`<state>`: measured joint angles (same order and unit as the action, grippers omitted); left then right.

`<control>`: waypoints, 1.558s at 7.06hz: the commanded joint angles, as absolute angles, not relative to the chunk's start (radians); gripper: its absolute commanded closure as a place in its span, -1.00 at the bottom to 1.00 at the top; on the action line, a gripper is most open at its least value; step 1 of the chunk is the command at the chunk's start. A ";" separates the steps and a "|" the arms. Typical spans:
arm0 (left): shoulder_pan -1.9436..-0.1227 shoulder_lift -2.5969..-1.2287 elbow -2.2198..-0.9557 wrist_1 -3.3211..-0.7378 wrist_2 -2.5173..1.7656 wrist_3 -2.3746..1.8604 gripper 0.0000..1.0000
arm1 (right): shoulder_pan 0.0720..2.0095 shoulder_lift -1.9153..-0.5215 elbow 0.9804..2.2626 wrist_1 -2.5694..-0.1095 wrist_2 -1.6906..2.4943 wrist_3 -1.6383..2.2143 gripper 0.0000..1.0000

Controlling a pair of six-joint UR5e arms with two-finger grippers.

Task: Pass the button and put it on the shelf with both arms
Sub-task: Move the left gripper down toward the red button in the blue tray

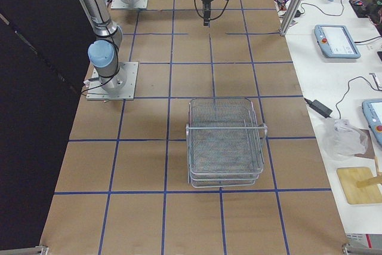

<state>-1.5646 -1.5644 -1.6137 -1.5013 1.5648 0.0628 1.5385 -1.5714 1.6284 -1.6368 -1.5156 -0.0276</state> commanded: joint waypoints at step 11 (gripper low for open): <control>-1.096 -1.705 -1.754 -1.204 1.618 1.286 -1.00 | 1.539 -1.572 1.628 -1.637 -1.514 -0.026 -1.00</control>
<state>-1.1453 -1.6626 -1.7111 -1.3328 1.6165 1.0590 1.5385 -1.5719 1.6288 -1.6355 -1.5141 -0.0262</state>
